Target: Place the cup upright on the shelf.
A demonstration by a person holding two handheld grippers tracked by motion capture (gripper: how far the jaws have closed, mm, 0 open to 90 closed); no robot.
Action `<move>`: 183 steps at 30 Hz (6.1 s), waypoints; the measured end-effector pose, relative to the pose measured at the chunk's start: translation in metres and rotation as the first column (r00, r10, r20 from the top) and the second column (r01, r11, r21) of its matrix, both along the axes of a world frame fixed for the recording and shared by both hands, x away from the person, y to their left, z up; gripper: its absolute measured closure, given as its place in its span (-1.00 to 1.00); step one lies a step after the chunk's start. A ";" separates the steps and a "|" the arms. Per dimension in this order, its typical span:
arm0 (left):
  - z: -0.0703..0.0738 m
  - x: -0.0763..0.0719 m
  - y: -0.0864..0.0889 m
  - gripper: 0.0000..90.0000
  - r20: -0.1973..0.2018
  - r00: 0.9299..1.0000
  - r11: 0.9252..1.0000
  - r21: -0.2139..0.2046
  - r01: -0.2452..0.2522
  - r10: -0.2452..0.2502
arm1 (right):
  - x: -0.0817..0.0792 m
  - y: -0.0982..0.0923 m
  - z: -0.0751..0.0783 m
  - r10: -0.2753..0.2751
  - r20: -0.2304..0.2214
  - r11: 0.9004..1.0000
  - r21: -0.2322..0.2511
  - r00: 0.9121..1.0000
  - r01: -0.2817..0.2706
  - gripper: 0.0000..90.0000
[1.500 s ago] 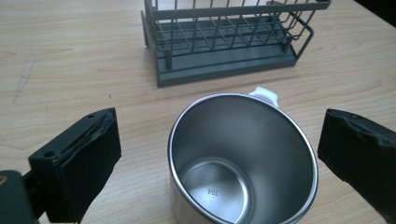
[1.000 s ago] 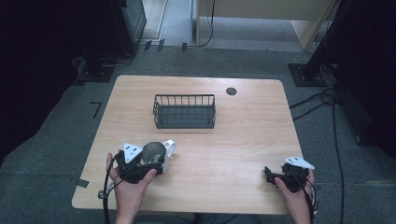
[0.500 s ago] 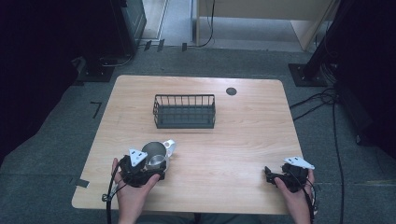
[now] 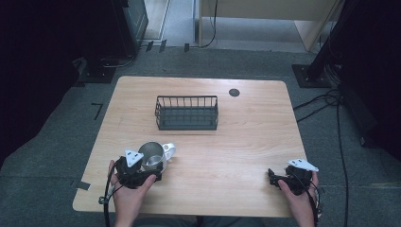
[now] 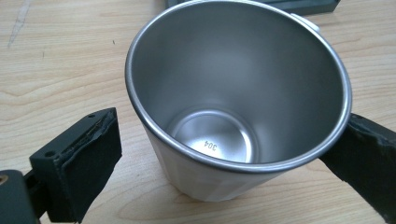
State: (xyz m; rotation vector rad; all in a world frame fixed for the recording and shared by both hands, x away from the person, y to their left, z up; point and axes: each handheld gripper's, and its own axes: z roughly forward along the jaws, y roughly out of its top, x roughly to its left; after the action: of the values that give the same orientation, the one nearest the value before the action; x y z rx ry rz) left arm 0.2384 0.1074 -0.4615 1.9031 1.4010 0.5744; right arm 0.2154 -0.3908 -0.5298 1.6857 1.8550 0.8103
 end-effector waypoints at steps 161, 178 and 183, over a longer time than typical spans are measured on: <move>0.098 0.192 -0.055 -0.85 0.144 0.961 0.965 -0.080 0.250 -0.237 | 0.000 0.000 0.000 -0.002 -0.001 1.000 0.003 1.000 0.002 -1.00; 0.075 0.215 -0.055 -0.85 0.126 0.960 0.965 -0.052 0.258 -0.250 | 0.000 0.000 0.000 -0.002 -0.001 1.000 0.004 1.000 0.002 -1.00; 0.066 0.217 -0.054 -0.85 0.113 0.963 0.966 -0.049 0.253 -0.246 | 0.000 0.000 0.000 -0.003 -0.001 1.000 0.004 1.000 0.003 -1.00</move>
State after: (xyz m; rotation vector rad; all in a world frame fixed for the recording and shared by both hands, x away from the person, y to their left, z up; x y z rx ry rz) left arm 0.4556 0.0532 -0.3958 1.9319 1.0780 0.4943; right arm 0.2154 -0.3905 -0.5297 1.6908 1.8528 0.8124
